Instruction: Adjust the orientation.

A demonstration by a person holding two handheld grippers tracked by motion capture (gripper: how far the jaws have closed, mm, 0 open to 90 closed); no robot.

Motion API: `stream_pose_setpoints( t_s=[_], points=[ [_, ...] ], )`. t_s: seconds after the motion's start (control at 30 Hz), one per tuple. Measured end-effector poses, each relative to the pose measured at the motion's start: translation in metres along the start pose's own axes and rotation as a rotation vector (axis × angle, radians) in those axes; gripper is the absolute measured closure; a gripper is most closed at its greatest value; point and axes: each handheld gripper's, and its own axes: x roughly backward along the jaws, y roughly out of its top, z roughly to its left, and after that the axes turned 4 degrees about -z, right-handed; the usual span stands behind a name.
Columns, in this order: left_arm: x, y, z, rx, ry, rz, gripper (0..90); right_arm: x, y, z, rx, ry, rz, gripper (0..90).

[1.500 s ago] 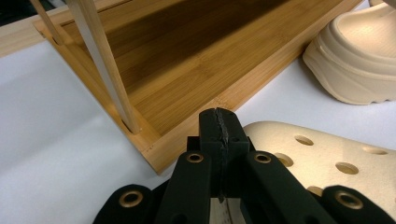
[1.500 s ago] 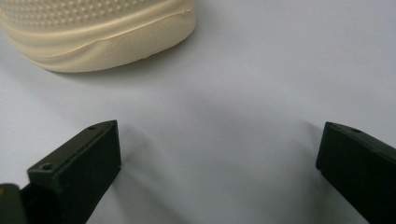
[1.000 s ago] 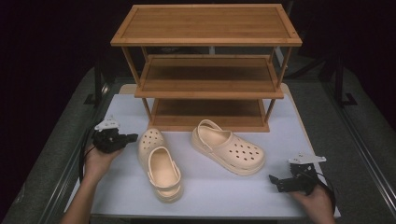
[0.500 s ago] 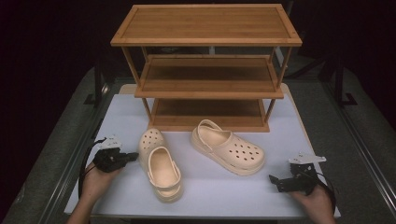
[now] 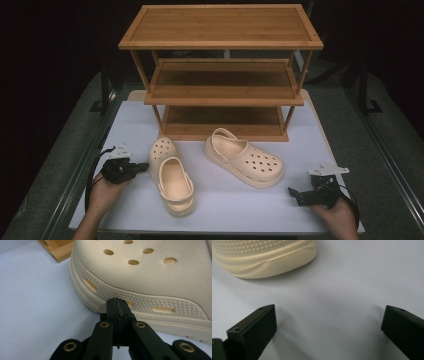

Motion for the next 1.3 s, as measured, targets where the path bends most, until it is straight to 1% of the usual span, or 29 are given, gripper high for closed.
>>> stream_pose_setpoints(
  t_s=[0.07,0.13,0.17,0.2,0.27,0.3,0.33,0.4,0.43,0.47,0.5,0.53,0.6,0.63,0.67,0.7,0.73,0.77,0.83,0.93,1.0,1.03,1.1,1.13,1.17,1.2,1.3],
  points=[
    [-0.001,0.001,0.001,-0.004,0.004,0.003,90.0,0.0,0.0,0.0,0.0,0.0,0.0,0.0],
    [-0.004,0.003,0.001,0.001,0.01,0.003,90.0,0.0,0.0,0.0,0.0,0.0,0.0,0.0],
    [-0.008,0.006,0.003,-0.005,0.021,0.007,90.0,0.0,0.0,0.0,0.0,-0.001,0.0,0.0],
    [-0.008,0.006,0.003,-0.005,0.021,0.007,90.0,0.0,0.0,0.0,0.0,0.0,0.001,0.0],
    [-0.015,0.013,0.006,-0.011,0.034,0.006,90.0,0.0,0.0,0.0,0.002,-0.001,0.001,0.0],
    [-0.015,0.013,0.006,-0.011,0.034,0.006,90.0,0.0,0.0,0.0,0.002,-0.001,0.001,0.0],
    [-0.019,0.015,0.008,-0.003,0.033,0.009,90.0,0.0,0.0,0.0,0.001,-0.001,-0.001,0.0],
    [-0.025,0.021,0.012,-0.006,0.039,0.013,90.0,0.0,0.0,0.0,0.001,-0.002,0.0,0.0],
    [-0.025,0.021,0.012,-0.006,0.039,0.013,90.0,0.0,0.0,0.0,0.001,-0.002,0.0,0.0],
    [-0.03,0.025,0.013,-0.007,0.039,0.009,90.0,0.0,0.0,0.0,0.001,-0.002,0.0,0.0],
    [-0.032,0.026,0.014,0.001,0.03,0.0,90.0,0.0,0.0,0.0,0.001,-0.002,0.0,0.0],
    [-0.034,0.027,0.015,0.01,0.024,0.001,90.0,0.0,0.0,0.0,0.001,-0.002,0.0,0.0],
    [-0.041,0.032,0.016,0.002,0.017,0.008,90.0,0.0,0.0,0.0,0.002,-0.002,0.0,0.0],
    [-0.044,0.035,0.015,-0.001,0.021,0.007,90.0,0.0,0.0,0.0,0.001,-0.002,0.0,0.0],
    [-0.047,0.037,0.014,-0.012,0.038,0.004,90.0,0.0,0.0,0.0,0.002,-0.002,0.0,0.0],
    [-0.049,0.039,0.015,-0.01,0.041,0.001,90.0,0.0,0.0,0.0,0.001,-0.002,0.0,0.0],
    [-0.052,0.04,0.016,-0.004,0.038,0.009,90.0,0.0,0.0,0.0,0.001,-0.002,0.0,0.0],
    [-0.054,0.042,0.016,-0.012,0.047,0.016,90.0,0.0,0.0,0.0,0.002,-0.002,0.0,0.0],
    [-0.055,0.042,0.018,-0.005,0.049,0.01,90.0,0.0,0.0,0.0,0.001,-0.001,-0.001,0.0],
    [-0.049,0.042,0.017,0.0,0.04,-0.002,90.0,0.0,0.0,0.0,0.0,0.0,-0.001,0.0],
    [-0.046,0.043,0.016,0.005,0.041,-0.009,82.5,0.0,0.0,0.0,0.0,0.001,-0.003,0.0],
    [-0.034,0.044,0.014,0.031,0.017,-0.036,79.4,0.0,0.0,0.0,0.0,0.002,-0.003,0.0],
    [-0.022,0.044,0.011,0.047,0.002,-0.056,73.9,0.0,0.0,0.0,0.0,0.002,-0.003,0.0],
    [-0.022,0.044,0.011,0.047,0.002,-0.056,71.1,0.0,0.0,0.0,0.0,0.001,-0.003,0.0],
    [-0.015,0.044,0.008,0.052,-0.007,-0.065,71.1,0.0,0.0,0.0,0.0,0.001,-0.003,0.0],
    [-0.004,0.044,0.003,0.062,-0.031,-0.085,66.4,0.0,0.0,0.0,0.0,0.001,-0.003,0.0],
    [0.008,0.044,-0.006,0.07,-0.067,-0.111,60.5,0.0,0.0,0.0,0.001,0.0,0.001,0.0]
  ],
)
